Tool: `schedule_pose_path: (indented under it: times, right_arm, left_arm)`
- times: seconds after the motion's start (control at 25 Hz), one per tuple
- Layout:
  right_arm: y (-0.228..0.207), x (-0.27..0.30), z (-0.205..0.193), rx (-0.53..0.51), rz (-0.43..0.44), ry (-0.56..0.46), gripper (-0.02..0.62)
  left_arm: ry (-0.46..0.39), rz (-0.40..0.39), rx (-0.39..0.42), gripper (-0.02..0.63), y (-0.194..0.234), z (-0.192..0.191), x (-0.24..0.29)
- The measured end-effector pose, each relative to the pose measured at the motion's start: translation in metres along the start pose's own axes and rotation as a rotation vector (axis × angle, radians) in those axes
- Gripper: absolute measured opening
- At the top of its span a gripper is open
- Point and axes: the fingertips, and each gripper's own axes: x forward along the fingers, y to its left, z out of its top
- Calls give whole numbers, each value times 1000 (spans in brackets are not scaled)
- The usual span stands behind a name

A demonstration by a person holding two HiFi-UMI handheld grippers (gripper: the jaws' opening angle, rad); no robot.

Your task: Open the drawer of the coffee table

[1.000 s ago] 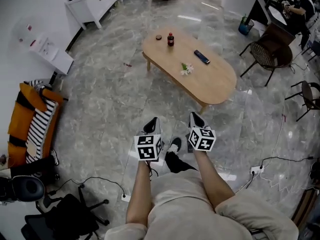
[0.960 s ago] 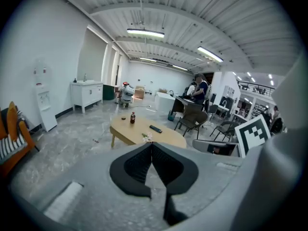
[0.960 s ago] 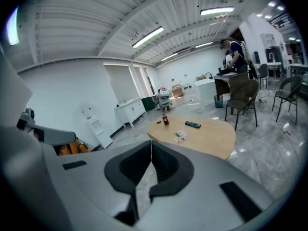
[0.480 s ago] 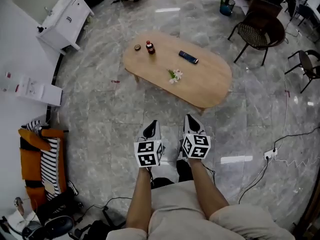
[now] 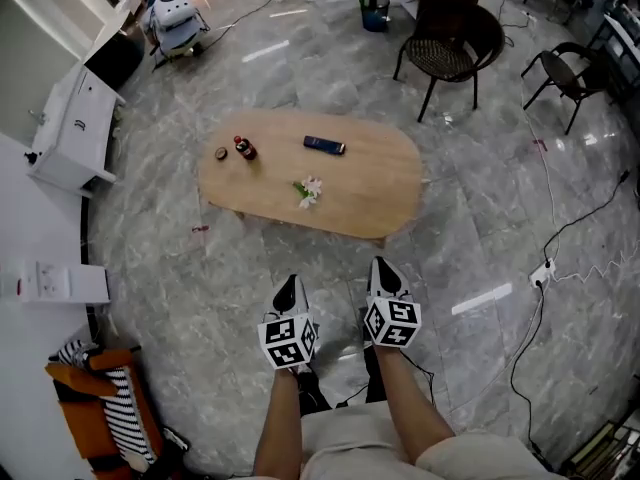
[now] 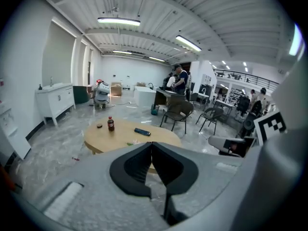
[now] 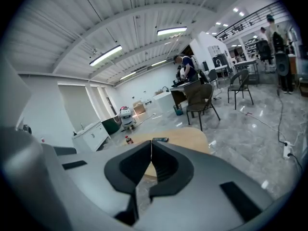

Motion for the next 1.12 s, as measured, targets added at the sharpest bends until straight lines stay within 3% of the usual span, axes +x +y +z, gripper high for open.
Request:
schedule_pose_path:
  times: [0.16, 0.48, 0.68, 0.84, 1.12]
  right_arm:
    - [-3, 3, -20, 116, -89, -64, 17]
    - [31, 8, -68, 51, -135, -117, 16]
    - [13, -4, -83, 10, -208, -107, 16]
    - [-8, 13, -94, -78, -216, -98, 16]
    - [-70, 92, -159, -236, -180, -117, 17]
  left_arm:
    - [33, -89, 74, 11, 11, -13, 14]
    - [26, -235, 162, 11, 75, -31, 42]
    - [29, -238, 144, 11, 114, -40, 61]
    - [3, -219, 108, 11, 130, -52, 94]
    - [-52, -216, 101, 11, 138, -123, 196]
